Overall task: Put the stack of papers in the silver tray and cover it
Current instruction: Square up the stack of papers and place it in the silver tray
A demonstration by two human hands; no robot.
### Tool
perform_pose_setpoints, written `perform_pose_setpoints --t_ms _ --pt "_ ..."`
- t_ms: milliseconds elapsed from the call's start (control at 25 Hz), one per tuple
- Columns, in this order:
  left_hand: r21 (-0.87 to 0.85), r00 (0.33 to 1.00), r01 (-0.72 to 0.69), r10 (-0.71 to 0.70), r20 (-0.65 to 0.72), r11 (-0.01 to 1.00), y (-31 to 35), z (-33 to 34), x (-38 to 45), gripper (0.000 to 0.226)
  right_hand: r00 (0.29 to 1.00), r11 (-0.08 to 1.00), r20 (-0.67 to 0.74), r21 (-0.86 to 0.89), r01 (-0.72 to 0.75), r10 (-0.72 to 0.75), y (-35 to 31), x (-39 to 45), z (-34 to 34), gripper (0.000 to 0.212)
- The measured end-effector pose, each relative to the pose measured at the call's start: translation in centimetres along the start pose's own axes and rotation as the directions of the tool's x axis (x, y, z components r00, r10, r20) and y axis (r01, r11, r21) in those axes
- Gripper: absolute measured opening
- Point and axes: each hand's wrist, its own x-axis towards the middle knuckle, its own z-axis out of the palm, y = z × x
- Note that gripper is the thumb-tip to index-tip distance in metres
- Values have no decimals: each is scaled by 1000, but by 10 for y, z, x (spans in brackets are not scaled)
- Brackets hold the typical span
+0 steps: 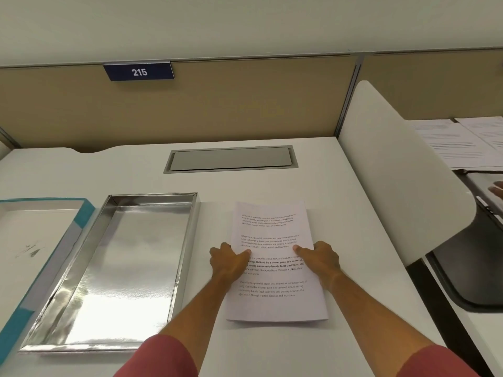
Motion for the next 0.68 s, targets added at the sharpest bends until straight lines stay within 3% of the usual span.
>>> perform_pose_setpoints --t_ms 400,560,680 --pt "-284 998 43 -30 52 958 -5 -6 7 28 988 948 116 289 -134 104 9 20 -8 21" --pt "-328 992 83 -46 118 941 -7 -12 16 36 965 934 223 295 -201 137 5 25 -17 13" --pt "-302 986 54 -3 168 952 -9 -16 21 23 959 946 266 272 -175 101 1 25 -18 17"
